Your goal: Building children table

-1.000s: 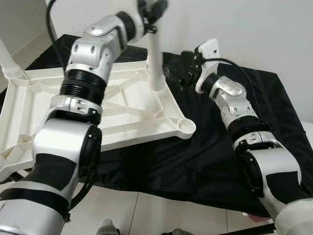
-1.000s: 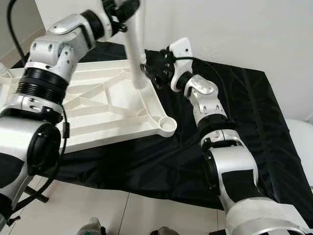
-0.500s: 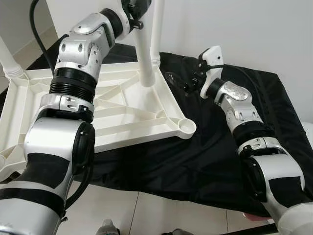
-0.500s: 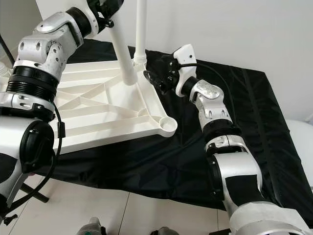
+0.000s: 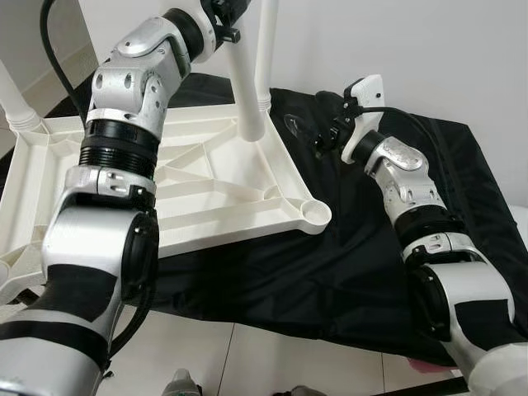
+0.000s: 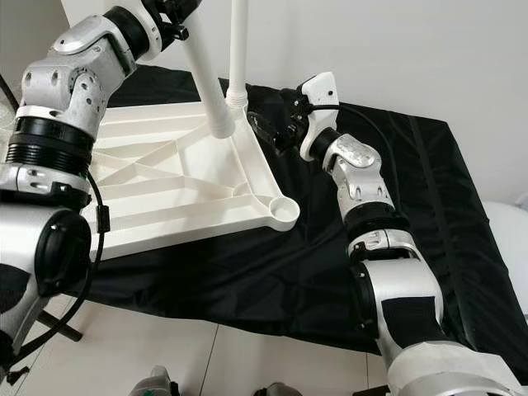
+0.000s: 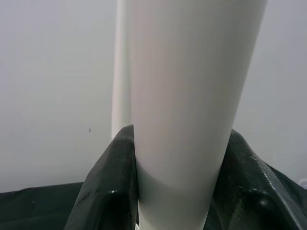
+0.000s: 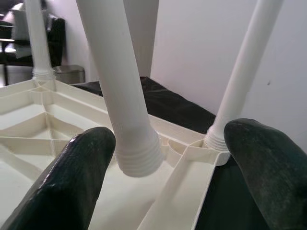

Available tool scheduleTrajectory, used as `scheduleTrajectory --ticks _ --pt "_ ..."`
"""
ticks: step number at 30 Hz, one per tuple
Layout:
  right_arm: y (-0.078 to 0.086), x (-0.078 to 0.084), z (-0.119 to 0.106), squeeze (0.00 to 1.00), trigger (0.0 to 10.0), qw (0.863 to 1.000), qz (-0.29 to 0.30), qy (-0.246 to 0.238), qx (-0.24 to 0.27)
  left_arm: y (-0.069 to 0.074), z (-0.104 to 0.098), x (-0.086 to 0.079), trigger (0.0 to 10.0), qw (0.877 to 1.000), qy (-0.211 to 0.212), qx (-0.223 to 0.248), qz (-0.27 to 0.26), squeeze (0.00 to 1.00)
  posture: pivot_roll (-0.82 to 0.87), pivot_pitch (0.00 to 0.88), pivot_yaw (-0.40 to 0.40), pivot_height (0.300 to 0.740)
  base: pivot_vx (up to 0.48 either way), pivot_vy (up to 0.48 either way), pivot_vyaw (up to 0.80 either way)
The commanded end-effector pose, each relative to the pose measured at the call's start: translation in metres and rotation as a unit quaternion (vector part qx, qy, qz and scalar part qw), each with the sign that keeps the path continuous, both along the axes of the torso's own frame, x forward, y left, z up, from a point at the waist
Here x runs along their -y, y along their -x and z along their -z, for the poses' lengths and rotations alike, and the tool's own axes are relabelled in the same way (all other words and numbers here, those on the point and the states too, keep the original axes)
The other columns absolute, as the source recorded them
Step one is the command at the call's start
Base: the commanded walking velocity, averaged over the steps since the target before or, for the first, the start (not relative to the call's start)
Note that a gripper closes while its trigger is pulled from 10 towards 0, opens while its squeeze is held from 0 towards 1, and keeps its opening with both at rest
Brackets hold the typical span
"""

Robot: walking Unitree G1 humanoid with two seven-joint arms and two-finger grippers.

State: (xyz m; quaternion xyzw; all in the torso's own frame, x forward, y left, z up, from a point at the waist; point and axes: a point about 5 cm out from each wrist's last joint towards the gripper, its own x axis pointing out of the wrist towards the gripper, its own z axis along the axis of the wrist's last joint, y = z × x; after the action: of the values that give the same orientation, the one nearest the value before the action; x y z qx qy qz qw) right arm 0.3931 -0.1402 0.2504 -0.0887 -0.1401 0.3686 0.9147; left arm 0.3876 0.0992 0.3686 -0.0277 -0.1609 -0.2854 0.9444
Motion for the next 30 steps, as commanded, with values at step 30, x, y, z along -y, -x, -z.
scheduleTrajectory --ticks 30 --pt "0.015 0.022 -0.004 0.0 10.0 0.962 -0.238 0.071 -0.111 0.073 -0.008 0.063 10.0 0.95 -0.071 -0.014 0.304 0.0 0.07 0.0 -0.081 0.74 0.0 0.0 0.0"
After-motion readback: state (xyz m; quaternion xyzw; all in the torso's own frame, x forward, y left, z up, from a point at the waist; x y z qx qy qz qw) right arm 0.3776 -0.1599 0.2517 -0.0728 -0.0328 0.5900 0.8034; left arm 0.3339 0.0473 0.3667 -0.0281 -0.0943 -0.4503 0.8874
